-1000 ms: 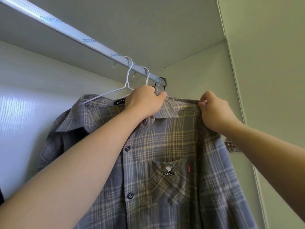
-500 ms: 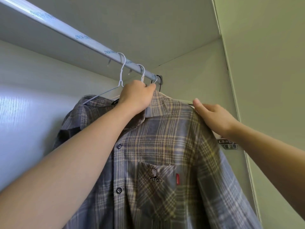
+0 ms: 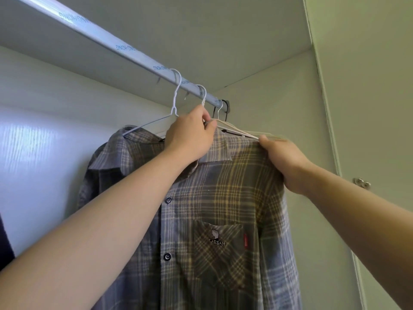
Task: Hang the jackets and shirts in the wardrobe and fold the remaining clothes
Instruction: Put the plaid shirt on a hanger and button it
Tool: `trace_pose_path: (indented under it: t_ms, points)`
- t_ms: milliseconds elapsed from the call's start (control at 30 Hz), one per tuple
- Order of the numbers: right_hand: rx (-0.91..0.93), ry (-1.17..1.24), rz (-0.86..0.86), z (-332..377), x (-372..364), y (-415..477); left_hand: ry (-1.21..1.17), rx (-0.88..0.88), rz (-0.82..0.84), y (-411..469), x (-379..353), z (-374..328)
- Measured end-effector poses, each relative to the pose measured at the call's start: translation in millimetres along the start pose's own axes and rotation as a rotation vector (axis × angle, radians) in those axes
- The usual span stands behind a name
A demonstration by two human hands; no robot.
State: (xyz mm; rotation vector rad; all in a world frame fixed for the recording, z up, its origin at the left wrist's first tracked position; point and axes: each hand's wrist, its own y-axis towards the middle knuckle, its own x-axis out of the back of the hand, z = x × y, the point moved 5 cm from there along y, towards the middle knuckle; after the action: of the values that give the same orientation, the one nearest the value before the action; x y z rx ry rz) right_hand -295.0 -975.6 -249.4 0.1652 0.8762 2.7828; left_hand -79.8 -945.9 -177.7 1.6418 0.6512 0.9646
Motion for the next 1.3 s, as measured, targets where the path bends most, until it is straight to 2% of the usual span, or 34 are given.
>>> trace_pose_path:
  t_ms: [100, 167, 267, 400, 600, 867, 1000, 1167, 1233, 1300]
  points:
    - [-0.021, 0.019, -0.044, 1.6, 2.3, 3.4, -0.088, -0.024, -0.023, -3.0, 2.8, -0.9]
    - [0.092, -0.043, -0.141, 7.5, 6.3, 3.5, -0.177, -0.019, -0.076, -4.3, 6.4, 1.3]
    - [0.356, -0.248, -0.326, 20.6, 12.5, -6.1, -0.261, -0.004, -0.099, -5.5, 9.3, 4.0]
    - [0.505, -0.392, -0.319, 14.2, 10.7, -12.1, -0.267, -0.019, -0.039, -5.5, 6.5, 4.0]
    - [0.373, -0.459, -0.294, -8.0, 19.7, -5.6, -0.196, -0.049, -0.015, -7.2, -0.3, 4.9]
    - [0.335, -0.688, -0.2, -9.6, 18.1, -9.0, -0.128, -0.043, 0.013, -8.6, -0.9, 6.0]
    - [0.4, -0.813, -0.231, -10.4, 13.4, -11.4, -0.136, -0.01, 0.051, -8.0, -5.0, 7.4]
    - [0.443, -0.704, -0.44, 4.3, 32.8, -10.3, -0.153, 0.027, 0.039, -6.7, -4.2, 6.7]
    - [0.368, -0.706, -0.411, 6.4, 38.0, -4.7, -0.178, 0.03, 0.031, -6.0, -3.0, 4.1]
    - [0.237, -0.67, -0.276, 2.9, 36.1, -2.4, -0.192, 0.05, 0.033, -5.8, -2.4, 2.4]
